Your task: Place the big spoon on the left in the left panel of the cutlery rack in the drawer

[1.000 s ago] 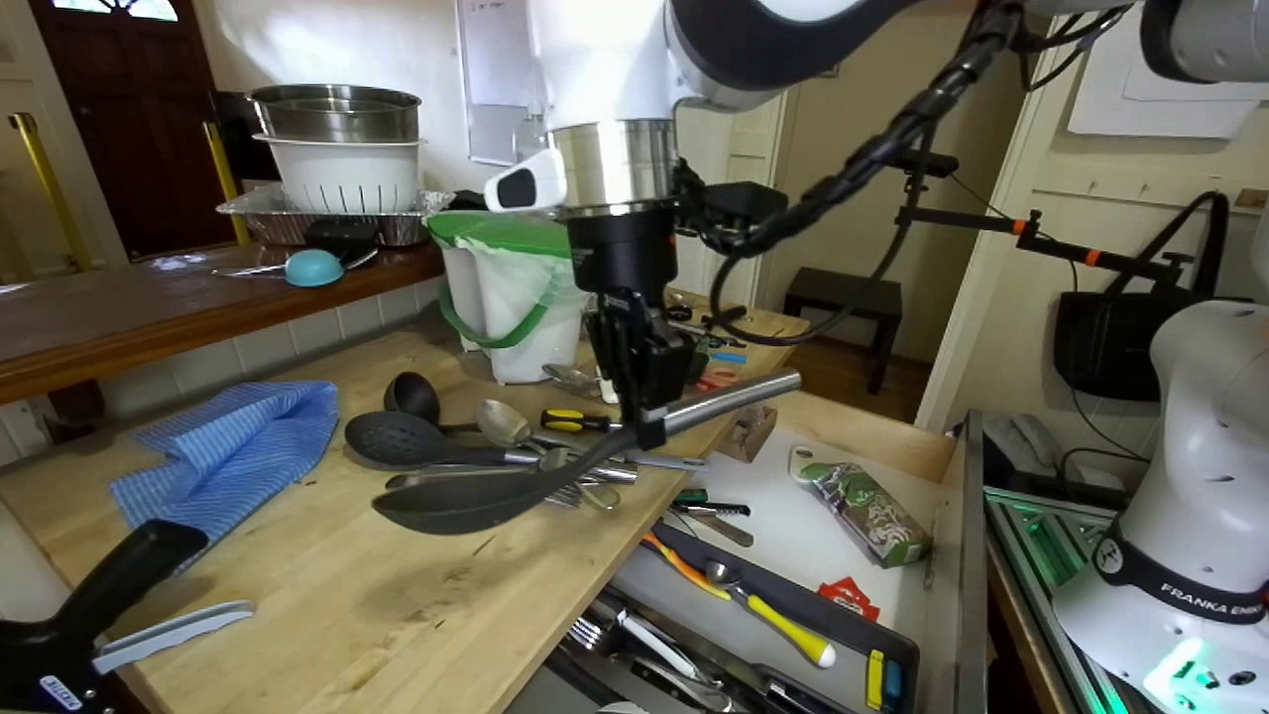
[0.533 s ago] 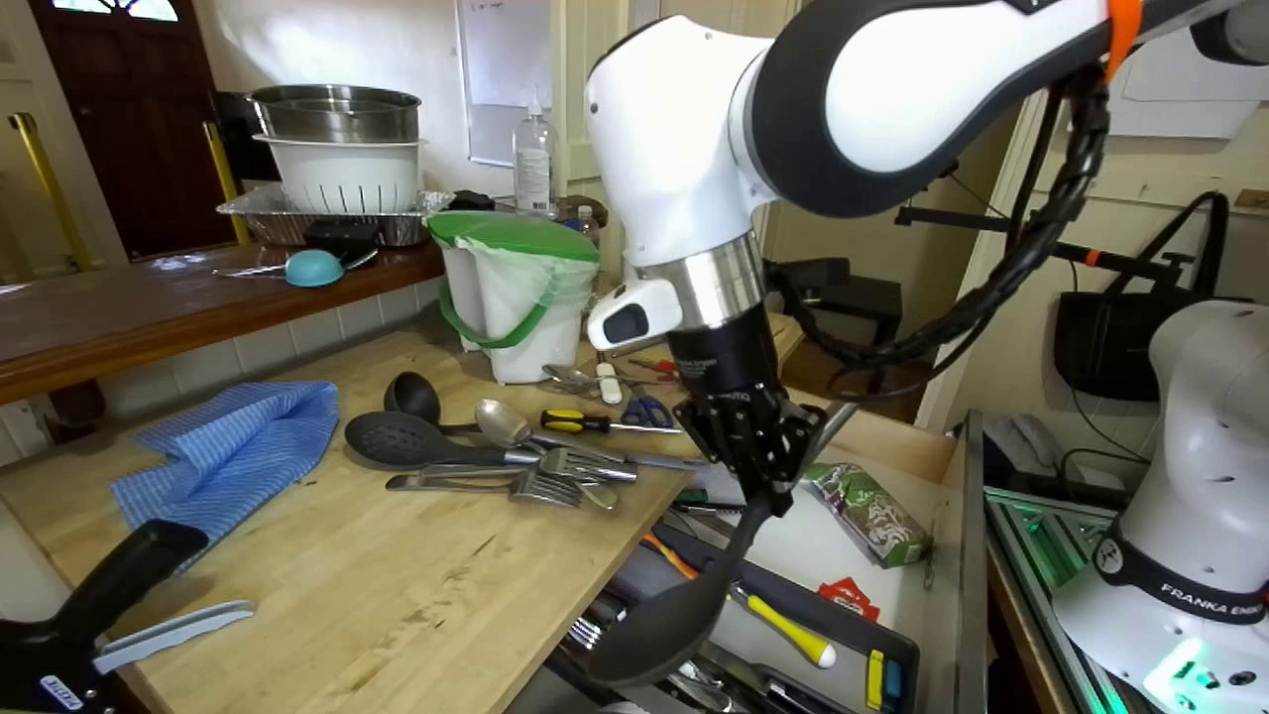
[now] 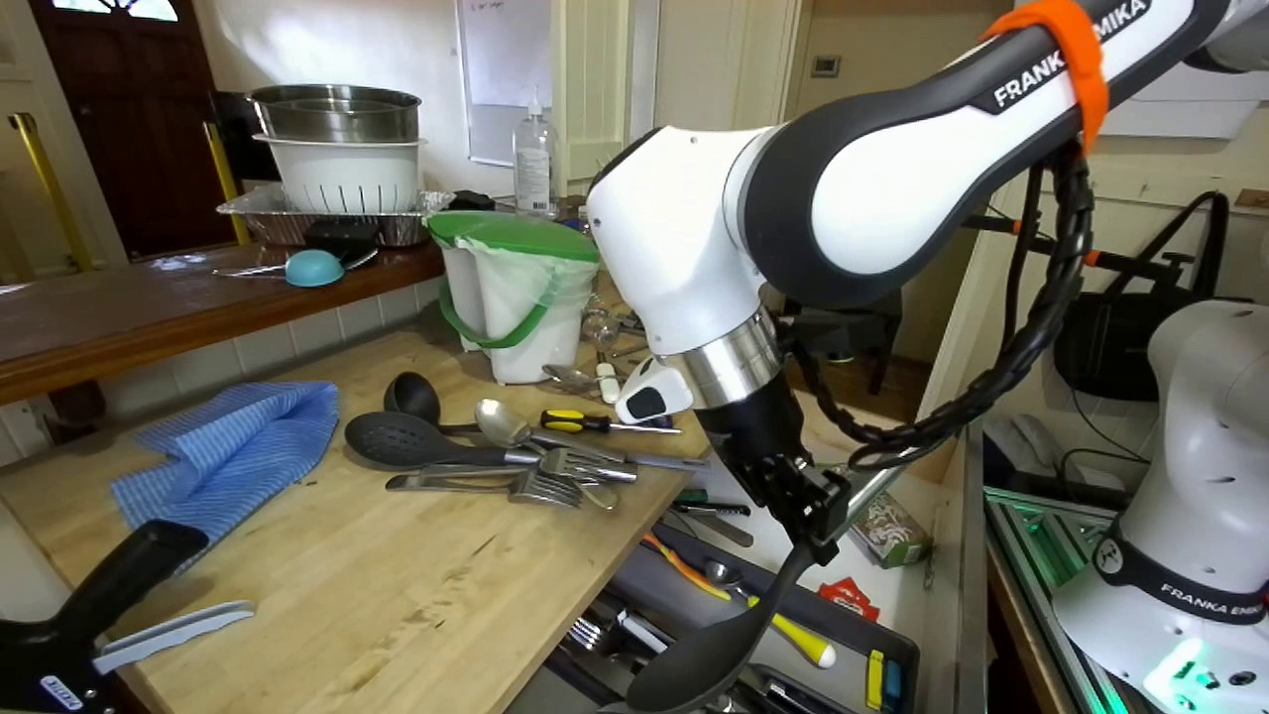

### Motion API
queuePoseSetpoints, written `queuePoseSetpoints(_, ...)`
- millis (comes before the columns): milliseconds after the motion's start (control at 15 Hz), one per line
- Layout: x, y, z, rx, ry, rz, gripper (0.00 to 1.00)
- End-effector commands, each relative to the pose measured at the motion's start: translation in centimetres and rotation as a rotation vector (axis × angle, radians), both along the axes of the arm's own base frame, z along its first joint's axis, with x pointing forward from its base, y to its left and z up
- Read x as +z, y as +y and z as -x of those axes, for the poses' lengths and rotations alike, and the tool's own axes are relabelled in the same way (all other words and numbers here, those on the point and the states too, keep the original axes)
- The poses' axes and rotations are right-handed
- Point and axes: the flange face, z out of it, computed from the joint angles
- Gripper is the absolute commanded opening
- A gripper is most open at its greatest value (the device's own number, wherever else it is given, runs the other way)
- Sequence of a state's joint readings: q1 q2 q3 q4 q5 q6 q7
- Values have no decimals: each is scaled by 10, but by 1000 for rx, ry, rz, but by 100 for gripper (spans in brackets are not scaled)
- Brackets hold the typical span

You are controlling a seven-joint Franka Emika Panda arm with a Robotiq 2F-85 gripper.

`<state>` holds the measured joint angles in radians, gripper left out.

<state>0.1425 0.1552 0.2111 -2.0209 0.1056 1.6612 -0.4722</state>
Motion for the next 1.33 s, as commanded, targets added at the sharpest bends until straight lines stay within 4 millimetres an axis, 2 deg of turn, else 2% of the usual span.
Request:
queuePoseSetpoints(0, -19, 8, 0, -160, 95, 60, 6)
queuePoseSetpoints(267, -44, 5, -8, -360, 116, 123, 6)
queuePoseSetpoints(467, -55, 4, -20, -510, 81, 135, 6)
queuePoseSetpoints(533, -58, 4, -26, -532, 56, 126, 6)
queuePoseSetpoints(600, -56, 6, -32, -533, 42, 44, 6)
queuePoseSetpoints(667, -58, 1, -22, -484, 55, 110, 22)
queuePoseSetpoints(867, -57, 4, -29, -516, 38, 73, 22)
queuePoseSetpoints(933, -57, 5, -30, -517, 38, 70, 6)
queuePoseSetpoints(1067, -52, 10, -30, -527, 21, 113, 6)
queuePoseSetpoints(1267, -60, 13, -29, -542, 50, 116, 6)
